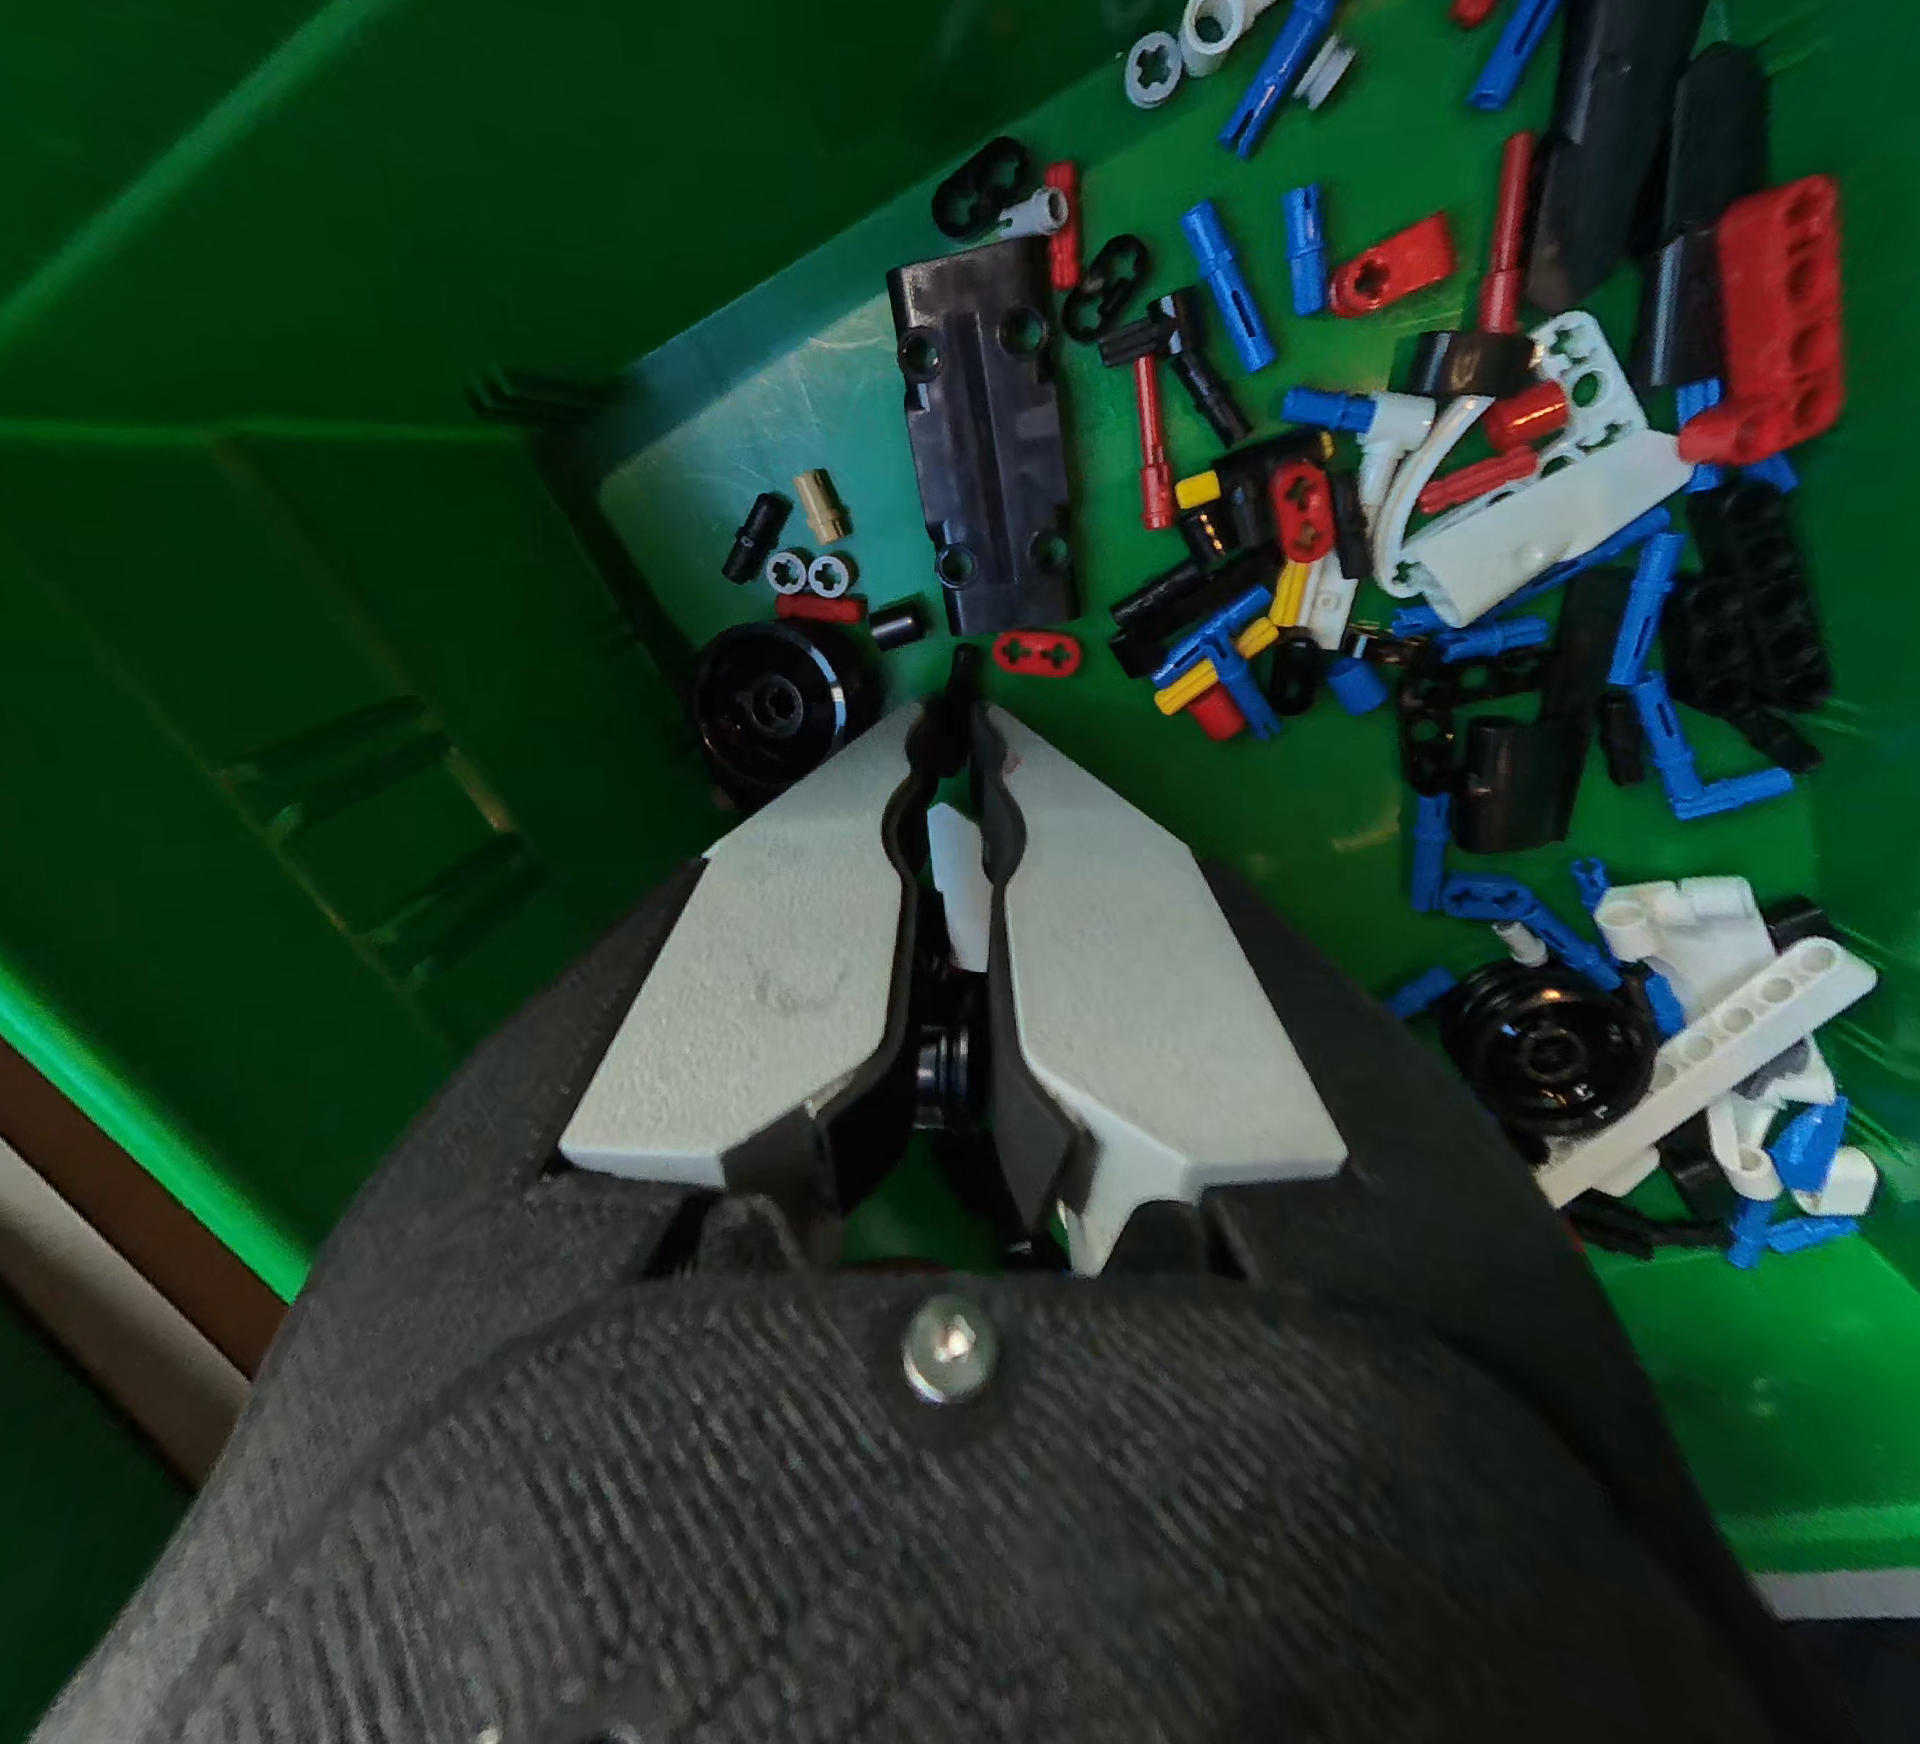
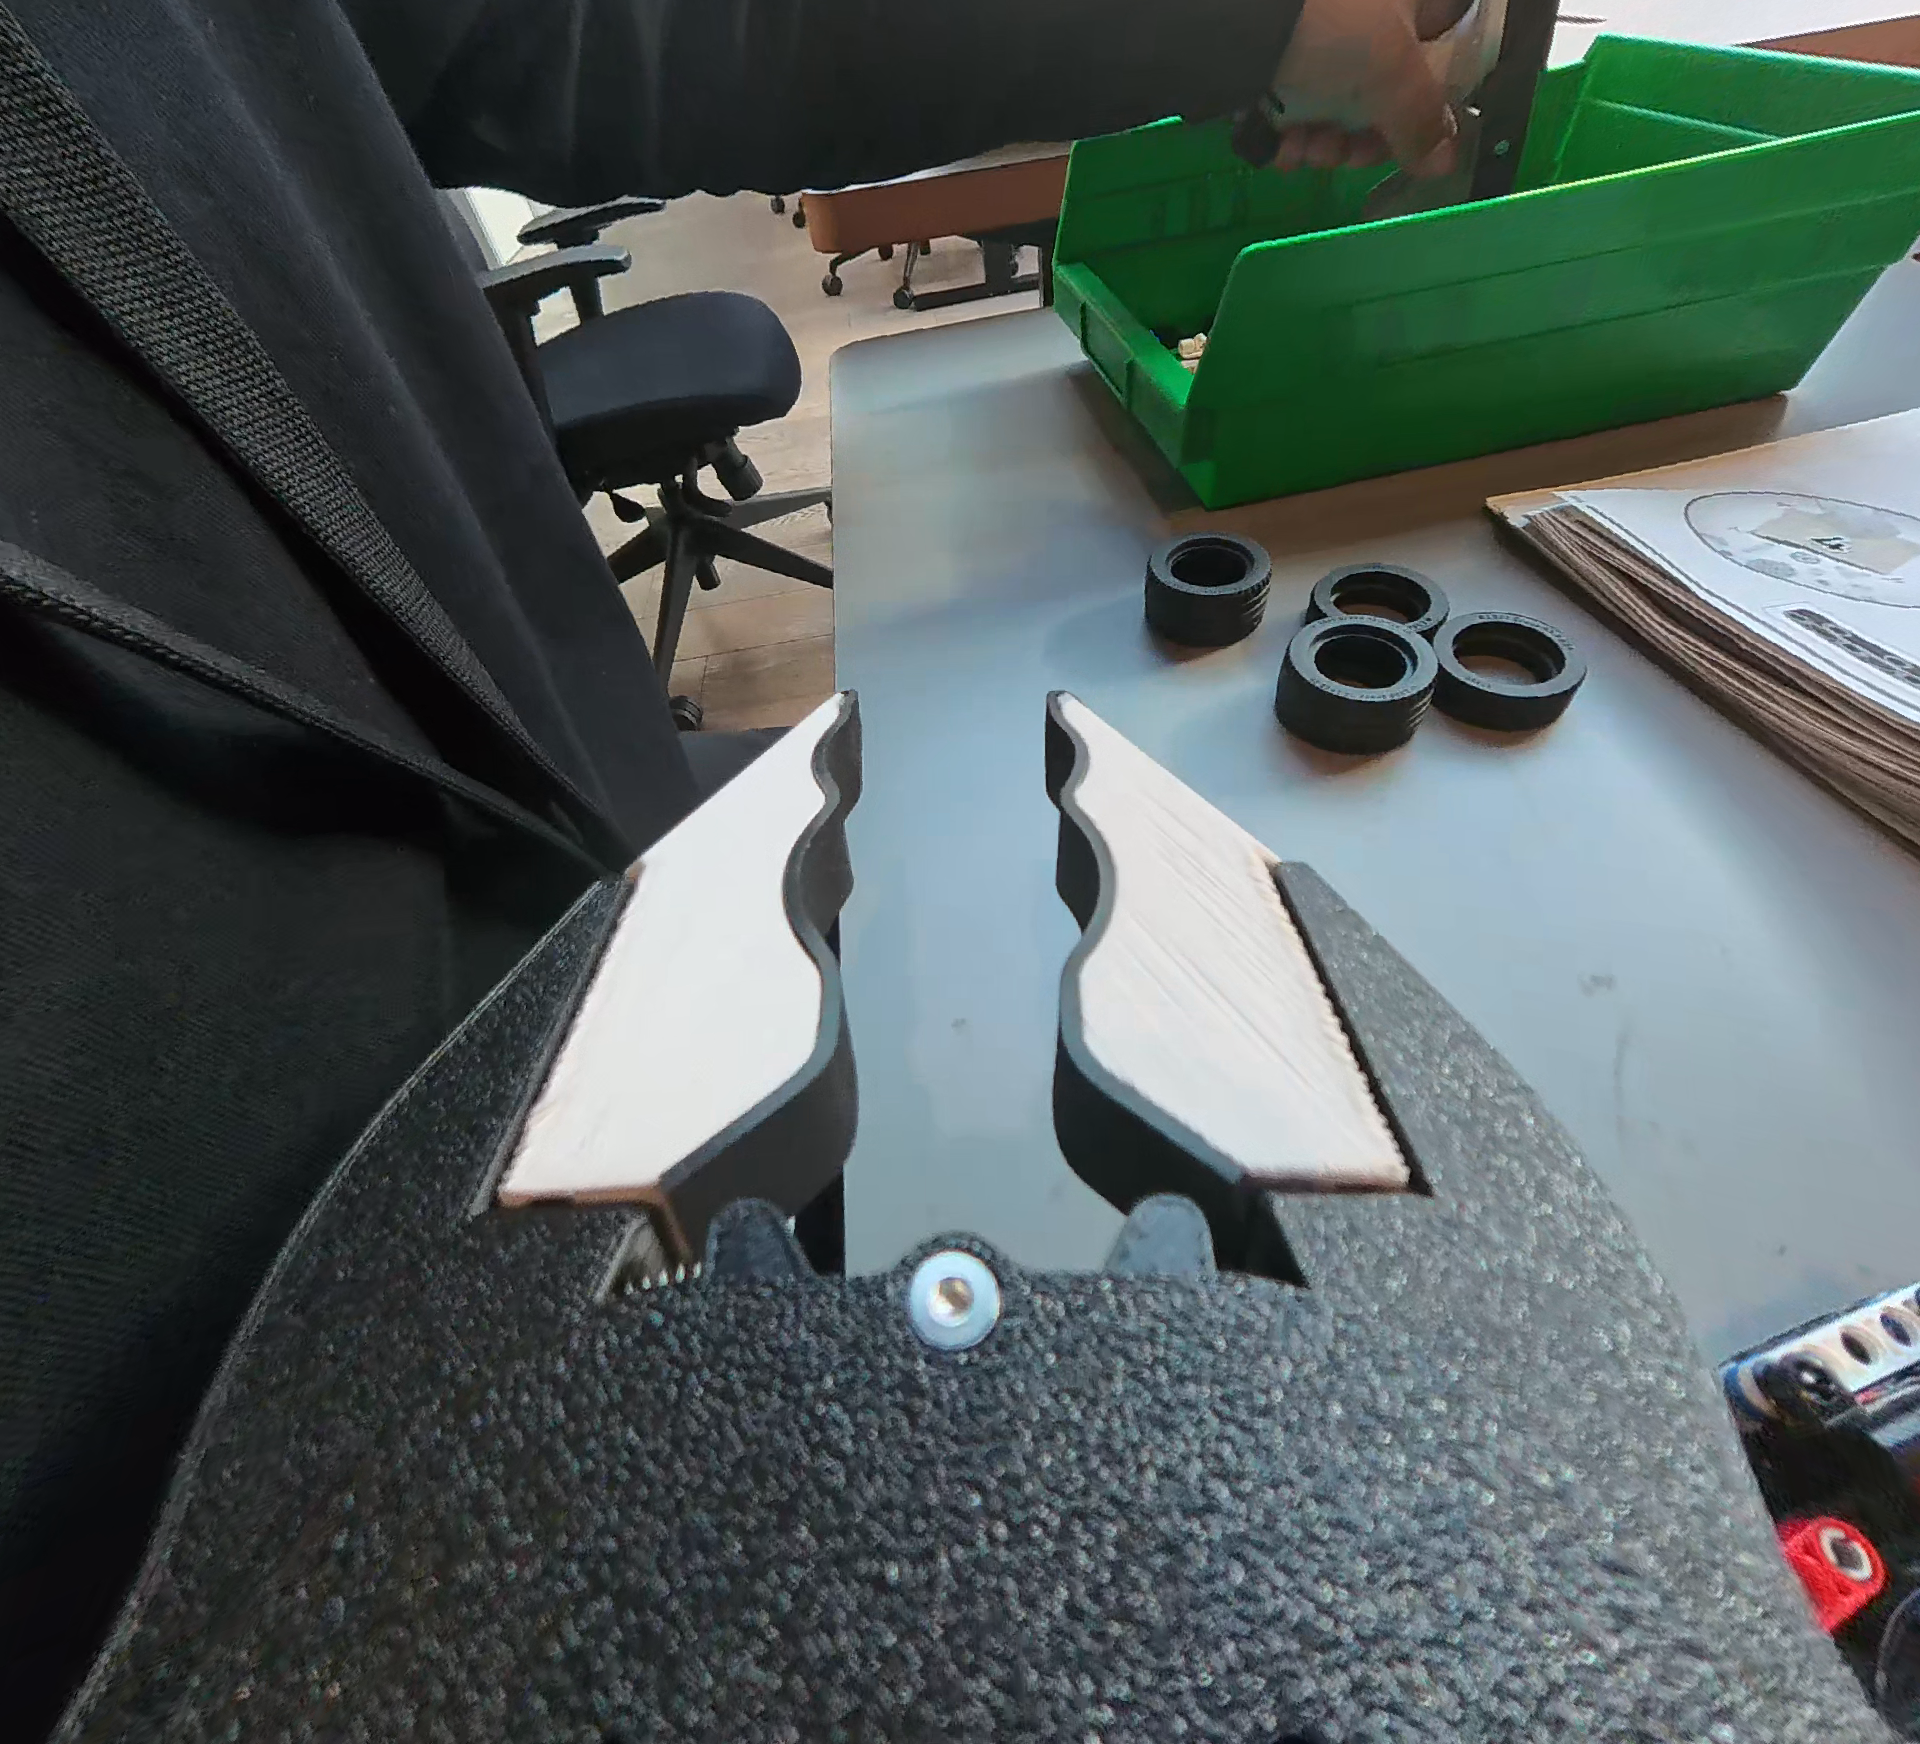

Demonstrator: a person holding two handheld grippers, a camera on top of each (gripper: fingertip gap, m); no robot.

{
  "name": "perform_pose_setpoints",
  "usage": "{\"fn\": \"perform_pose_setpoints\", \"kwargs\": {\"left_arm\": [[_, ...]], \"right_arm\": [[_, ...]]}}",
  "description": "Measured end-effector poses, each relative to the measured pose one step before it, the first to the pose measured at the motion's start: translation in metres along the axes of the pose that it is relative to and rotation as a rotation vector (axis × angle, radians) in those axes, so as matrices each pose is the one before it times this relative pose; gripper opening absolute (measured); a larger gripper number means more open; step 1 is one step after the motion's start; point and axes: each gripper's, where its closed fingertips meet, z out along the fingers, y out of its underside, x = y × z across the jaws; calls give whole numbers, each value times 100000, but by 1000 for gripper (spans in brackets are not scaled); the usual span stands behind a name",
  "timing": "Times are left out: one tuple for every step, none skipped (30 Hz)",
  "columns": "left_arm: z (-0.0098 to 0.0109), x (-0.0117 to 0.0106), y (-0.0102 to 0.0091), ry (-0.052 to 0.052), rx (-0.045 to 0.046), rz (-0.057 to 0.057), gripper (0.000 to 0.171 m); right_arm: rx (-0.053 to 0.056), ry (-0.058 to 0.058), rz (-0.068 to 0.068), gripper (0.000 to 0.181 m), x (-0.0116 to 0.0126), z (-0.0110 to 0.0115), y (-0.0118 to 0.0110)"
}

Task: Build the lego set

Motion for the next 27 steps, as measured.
{"fn": "perform_pose_setpoints", "kwargs": {"left_arm": [[24, -42, -99, -236, 416, 186, 3], [29, -39, -180, -83, 793, 4, 3], [5, 4, -49, 210, 17, 735, 3], [-36, 76, 82, 358, -752, 1294, 3], [-101, 210, 44, 607, -99, 851, 3], [-305, 290, -89, 587, 1283, 1271, 3], [-502, 234, -61, -162, 1360, 1720, 3], [-730, 150, -29, -1132, 1178, 2243, 3], [-964, 84, -37, -2136, 1671, 2475, 2], [-1221, 176, -76, -2262, 2175, 2520, 3], [-1455, 642, -234, -620, 3369, 3219, 2], [-1681, 1258, -600, 1080, 5875, 4156, 3], [-1811, 2076, -977, 3122, 8203, 5644, 2], [-1701, 2853, -1084, 4927, 7758, 7086, 2], [-1360, 3203, -1206, 4529, 6916, 7337, 2], [-937, 3424, -1432, 4207, 6640, 6959, 2], [-497, 3698, -1587, 5267, 6140, 6836, 2], [-13, 3739, -1652, 5534, 5600, 6456, 2], [558, 3574, -1615, 5274, 5205, 4944, 2], [1093, 3382, -1354, 5752, 4166, 3922, 2], [1529, 2918, -850, 5298, 2037, 3211, 2], [1769, 2088, -303, 2722, -381, 2536, 2], [1782, 1451, 13, 1031, -1372, 2655, 2], [1671, 1024, 159, 277, -1379, 2266, 2], [1468, 787, 263, 606, -2202, 1547, 2], [1229, 434, 167, -23, -1614, 410, 2], [1004, 395, 176, 1117, -1019, -162, 2]], "right_arm": [[-30, 174, -27, 34, -19, -100, 65], [99, 68, -14, 33, -40, -80, 35], [142, 6, 33, 33, -79, -65, 30], [133, 81, 90, 33, -78, -52, 28], [62, 219, 111, 33, -70, -56, 29], [44, 129, 265, 33, -89, -68, 2], [283, 111, 379, 33, -81, -108, -41], [398, 659, 382, 33, 32, -161, -89], [-47, 1379, 420, 33, 196, -194, -47], [-390, 1027, 255, 35, 215, -239, -33], [-605, 633, 51, 37, 213, -291, -41], [-710, 1386, 172, 38, 363, -355, -29], [-559, 2051, 945, 38, 529, -388, -33], [-409, 1308, 1961, 37, 475, -407, -41], [-319, 1213, 2807, 37, 528, -387, -11], [-650, 445, 3336, 39, 446, -364, 59], [-365, -203, 3155, 40, 359, -382, 35], [-194, 803, 2304, 39, 481, -430, 45], [-345, 2163, 938, 35, 652, -497, 107], [-610, 3356, -525, 33, 786, -611, 158], [-581, 4035, -1154, 32, 843, -727, 148], [-702, 3300, -856, 31, 740, -771, 213], [-1143, 2732, -437, 30, 643, -774, 322], [-1282, 2356, -444, 29, 551, -769, 372], [-1302, 1763, -521, 26, 417, -714, 401], [-1528, 1797, -212, 23, 399, -612, 473], [-1735, 1740, 436, 23, 375, -446, 508]]}}
